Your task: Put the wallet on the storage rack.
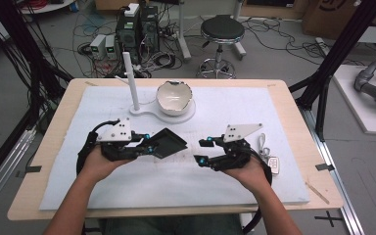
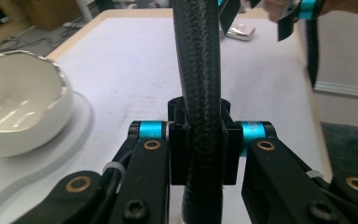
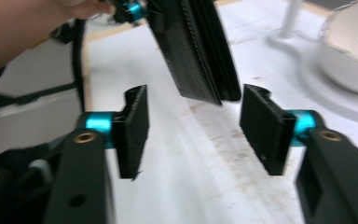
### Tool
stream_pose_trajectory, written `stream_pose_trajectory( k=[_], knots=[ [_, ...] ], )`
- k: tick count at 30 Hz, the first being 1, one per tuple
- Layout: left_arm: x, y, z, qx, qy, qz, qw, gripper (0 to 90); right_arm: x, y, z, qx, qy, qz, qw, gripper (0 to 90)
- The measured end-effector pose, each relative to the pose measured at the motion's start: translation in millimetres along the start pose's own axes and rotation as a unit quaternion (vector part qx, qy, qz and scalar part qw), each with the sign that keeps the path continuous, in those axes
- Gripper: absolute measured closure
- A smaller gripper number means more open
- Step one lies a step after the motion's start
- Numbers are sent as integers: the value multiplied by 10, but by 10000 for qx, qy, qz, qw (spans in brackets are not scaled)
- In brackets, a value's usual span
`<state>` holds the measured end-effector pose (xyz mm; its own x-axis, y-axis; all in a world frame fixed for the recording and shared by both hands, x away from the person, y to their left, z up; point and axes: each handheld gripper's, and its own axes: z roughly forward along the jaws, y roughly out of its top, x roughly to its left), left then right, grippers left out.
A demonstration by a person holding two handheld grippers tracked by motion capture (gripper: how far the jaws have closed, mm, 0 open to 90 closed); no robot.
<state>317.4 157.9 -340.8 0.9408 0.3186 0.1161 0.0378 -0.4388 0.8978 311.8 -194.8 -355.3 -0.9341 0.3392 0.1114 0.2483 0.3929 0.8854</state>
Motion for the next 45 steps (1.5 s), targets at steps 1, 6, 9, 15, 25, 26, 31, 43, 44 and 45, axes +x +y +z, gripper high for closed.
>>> stream_pose_trajectory(
  k=[1, 6, 9, 15, 25, 26, 31, 43, 44, 45],
  knots=[
    [19, 29, -2, -10, 6, 52, 10000, 786, -8, -5, -24, -39, -66, 22, 10000, 400],
    [158, 246, 22, 186, 161, 192, 9995, 786, -57, -32, -97, -190, -247, 158, 9994, 364],
    [264, 388, 29, 255, 351, 230, 9988, 785, -90, -59, -120, -183, -406, 264, 9987, 332],
    [453, 643, 127, 450, 615, 376, 9964, 785, -165, -112, -177, -255, -537, 399, 9974, 323],
    [859, 962, 329, 801, 904, 572, 9910, 785, -226, -184, -210, -266, -582, 490, 9967, 302],
    [898, 968, 351, 890, 968, 572, 9897, 785, -231, -193, -216, -257, -572, 516, 9967, 301],
    [1103, 959, 452, 1109, 1091, 597, 9860, 785, -277, -232, -238, -268, -642, 583, 9959, 300],
    [1477, 694, 842, 1542, 1213, 467, 9795, 784, -271, -257, -302, -345, -707, 636, 9949, 298],
    [1477, 694, 842, 1542, 1213, 467, 9795, 784, -267, -258, -305, -343, -700, 637, 9949, 298],
    [1498, 671, 861, 1557, 1195, 404, 9797, 784, -267, -258, -305, -343, -700, 637, 9949, 298]
  ],
)
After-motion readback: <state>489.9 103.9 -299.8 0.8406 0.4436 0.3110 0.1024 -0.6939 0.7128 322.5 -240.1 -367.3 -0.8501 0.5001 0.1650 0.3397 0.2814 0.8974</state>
